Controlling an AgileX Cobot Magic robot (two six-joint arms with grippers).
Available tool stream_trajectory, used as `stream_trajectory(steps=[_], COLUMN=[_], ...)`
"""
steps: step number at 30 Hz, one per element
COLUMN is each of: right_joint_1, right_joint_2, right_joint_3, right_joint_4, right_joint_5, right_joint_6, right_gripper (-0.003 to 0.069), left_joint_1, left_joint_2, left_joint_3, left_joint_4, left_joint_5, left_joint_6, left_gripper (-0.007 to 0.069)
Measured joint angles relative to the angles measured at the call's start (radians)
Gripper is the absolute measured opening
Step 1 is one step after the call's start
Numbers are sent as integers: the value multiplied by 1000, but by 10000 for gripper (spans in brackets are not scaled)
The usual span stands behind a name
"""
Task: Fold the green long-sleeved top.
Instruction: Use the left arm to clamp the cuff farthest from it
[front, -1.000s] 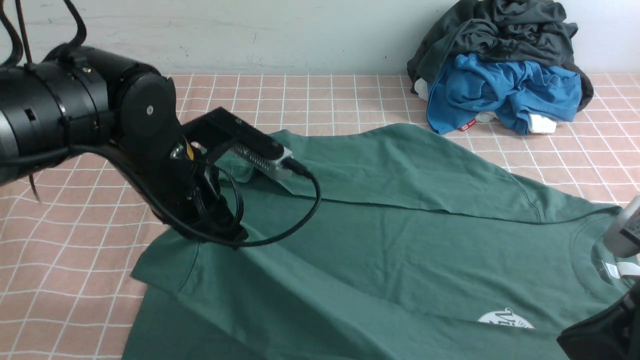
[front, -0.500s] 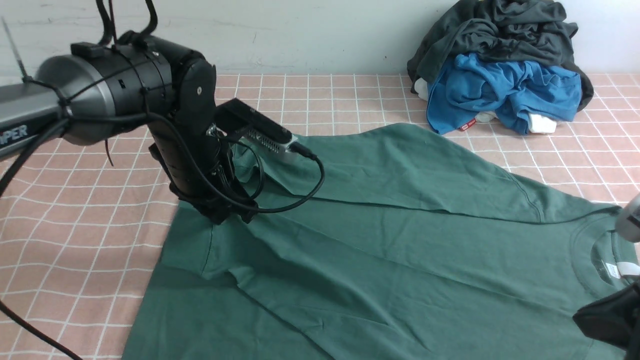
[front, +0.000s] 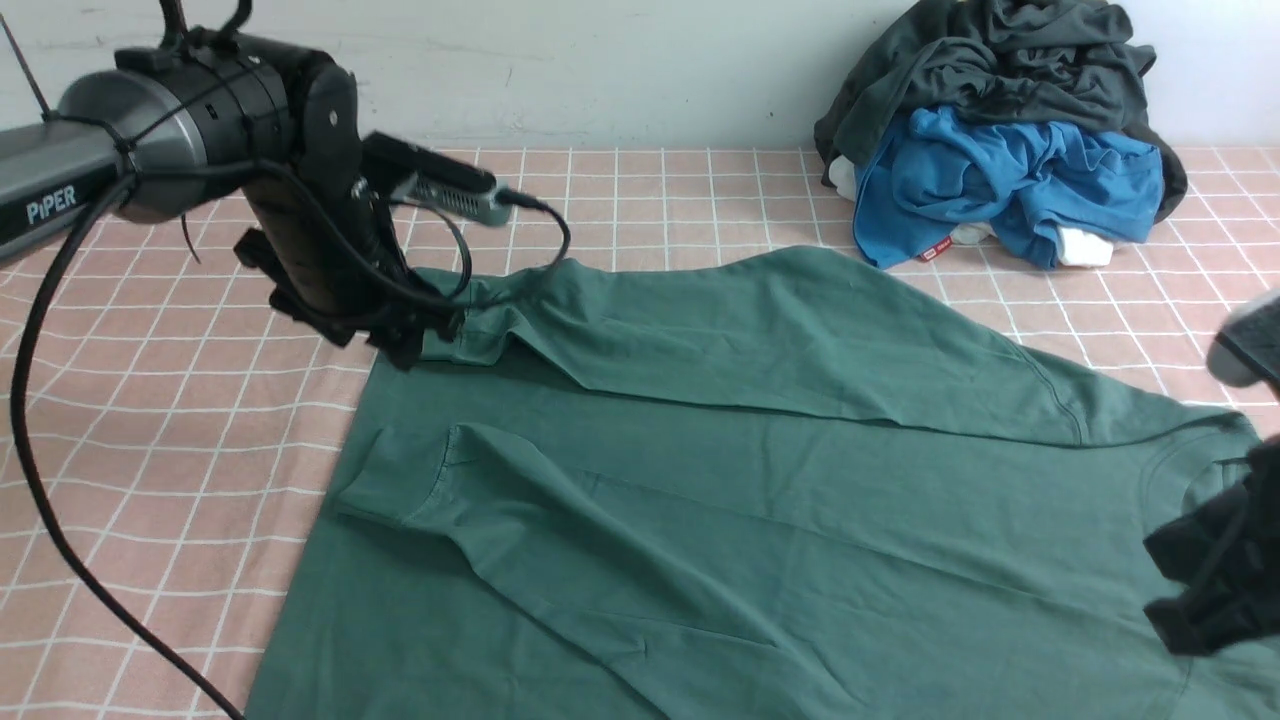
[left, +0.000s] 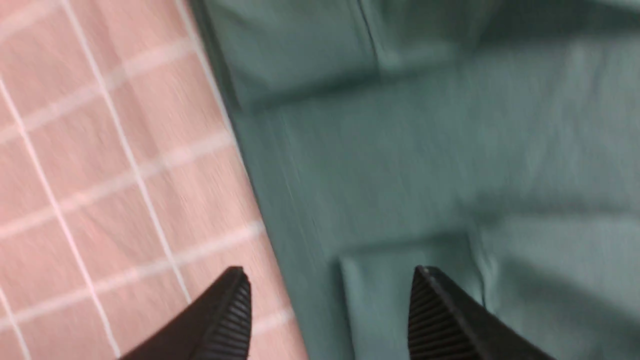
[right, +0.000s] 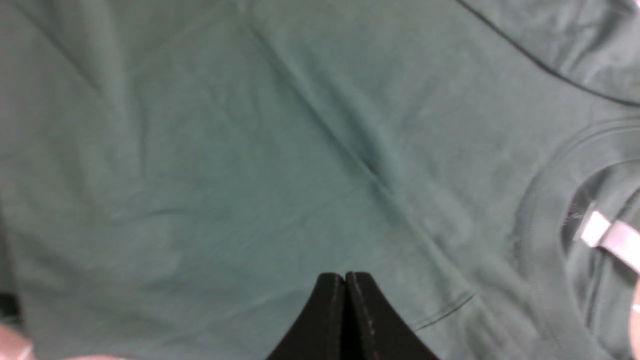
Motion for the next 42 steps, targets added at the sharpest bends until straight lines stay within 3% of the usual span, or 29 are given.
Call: stream_trajectory(steps=[11,23,35,38,42], right_joint_1=[0,0,0,0,0], right_joint_2=[143,193,206,206,206], right_joint_3=[-52,-53,-53,-53,-53], right_joint_4=[-10,-14,-17,-17,-17], right_joint_5=[-26,-44,-44,-45,-59], right_joint_6=[10,-2,-2,-2,-2], right_gripper=[-14,-14,-14,-14,-14], left_joint_1=[25,54,54,54,53], left_joint_2=[240,345,346,341,323], left_joint_3=[-271,-335,-335,-336,-343], left_joint_4=[-44,-73,-96,-101,-110], left_joint_5=[-17,-16,-8,11,66], left_joint_6=[-50,-87,-71,-54,-36], left_gripper=[399,395,89,35,27])
